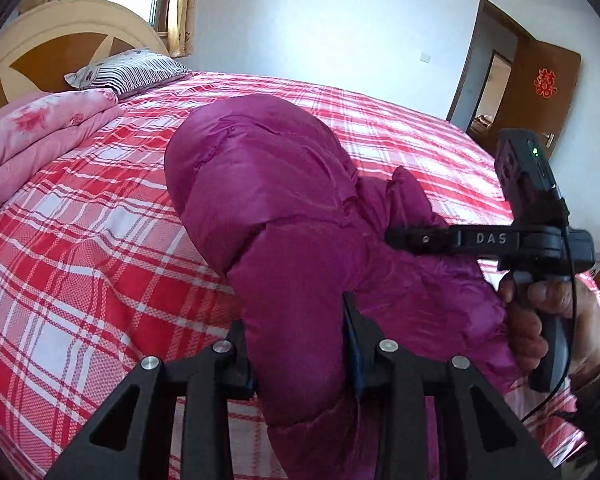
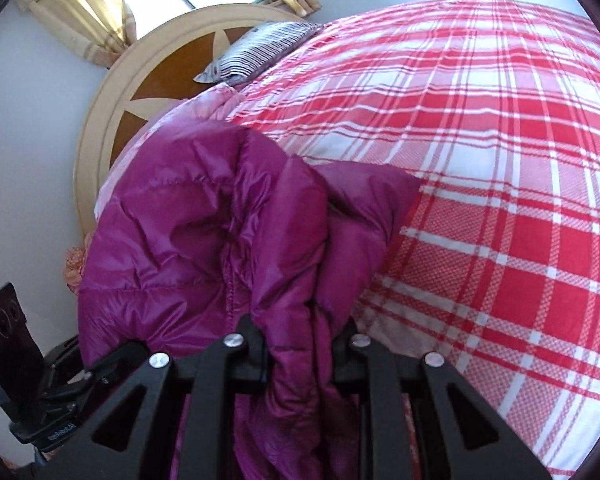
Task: Fold large clothes
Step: 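Grasp the magenta bundle with both tools and lift it off the bed, then lower the bundle onto the bedspread and open both tools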
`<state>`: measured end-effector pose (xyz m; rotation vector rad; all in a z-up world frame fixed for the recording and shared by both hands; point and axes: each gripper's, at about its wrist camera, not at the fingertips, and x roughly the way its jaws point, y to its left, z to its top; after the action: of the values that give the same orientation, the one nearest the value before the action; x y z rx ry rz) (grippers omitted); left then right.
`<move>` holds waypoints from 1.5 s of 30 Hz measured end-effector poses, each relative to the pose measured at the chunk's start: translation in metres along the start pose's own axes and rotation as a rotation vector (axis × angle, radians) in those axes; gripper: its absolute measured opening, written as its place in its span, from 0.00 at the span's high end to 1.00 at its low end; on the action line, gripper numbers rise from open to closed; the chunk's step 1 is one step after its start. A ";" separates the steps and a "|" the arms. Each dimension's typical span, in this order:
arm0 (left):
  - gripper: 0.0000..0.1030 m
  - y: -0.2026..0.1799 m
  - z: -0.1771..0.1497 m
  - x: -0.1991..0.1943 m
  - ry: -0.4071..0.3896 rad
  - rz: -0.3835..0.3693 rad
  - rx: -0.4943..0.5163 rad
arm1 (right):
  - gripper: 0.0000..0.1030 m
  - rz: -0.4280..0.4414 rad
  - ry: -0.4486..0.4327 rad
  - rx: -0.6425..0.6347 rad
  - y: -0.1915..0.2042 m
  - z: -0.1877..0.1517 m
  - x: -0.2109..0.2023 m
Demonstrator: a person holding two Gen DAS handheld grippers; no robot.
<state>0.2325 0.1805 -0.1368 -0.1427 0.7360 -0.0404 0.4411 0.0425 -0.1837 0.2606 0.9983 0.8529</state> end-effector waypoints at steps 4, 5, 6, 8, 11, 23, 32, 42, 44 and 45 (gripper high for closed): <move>0.52 0.001 -0.005 0.011 0.011 0.035 0.016 | 0.77 -0.015 0.016 0.015 -0.005 -0.001 0.006; 0.50 0.003 -0.007 0.014 0.014 0.037 0.011 | 0.77 -0.020 0.021 0.018 -0.005 -0.003 0.009; 0.48 0.004 -0.009 0.015 0.014 0.036 0.001 | 0.77 -0.022 0.023 0.021 -0.007 -0.003 0.011; 0.45 0.006 -0.012 0.017 0.011 0.039 -0.009 | 0.76 -0.023 0.026 0.024 -0.009 -0.010 0.009; 0.40 0.007 -0.016 0.021 0.000 0.044 -0.016 | 0.74 -0.033 0.036 0.021 -0.011 -0.012 0.012; 0.32 0.007 -0.022 0.030 -0.005 0.064 -0.034 | 0.70 -0.072 0.029 -0.004 -0.015 -0.019 0.015; 0.28 0.004 -0.008 -0.007 -0.011 0.156 -0.062 | 0.30 -0.237 -0.017 -0.027 0.001 -0.019 -0.014; 0.22 -0.017 0.017 -0.114 -0.227 0.127 -0.012 | 0.06 -0.370 -0.258 -0.150 0.085 -0.044 -0.115; 0.22 -0.020 0.019 -0.125 -0.245 0.120 0.001 | 0.05 -0.417 -0.296 -0.181 0.102 -0.052 -0.128; 0.22 -0.023 0.021 -0.131 -0.255 0.116 0.008 | 0.03 -0.439 -0.320 -0.192 0.109 -0.056 -0.135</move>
<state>0.1502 0.1716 -0.0311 -0.0947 0.4880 0.0842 0.3051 0.0057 -0.0683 0.0081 0.6340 0.4806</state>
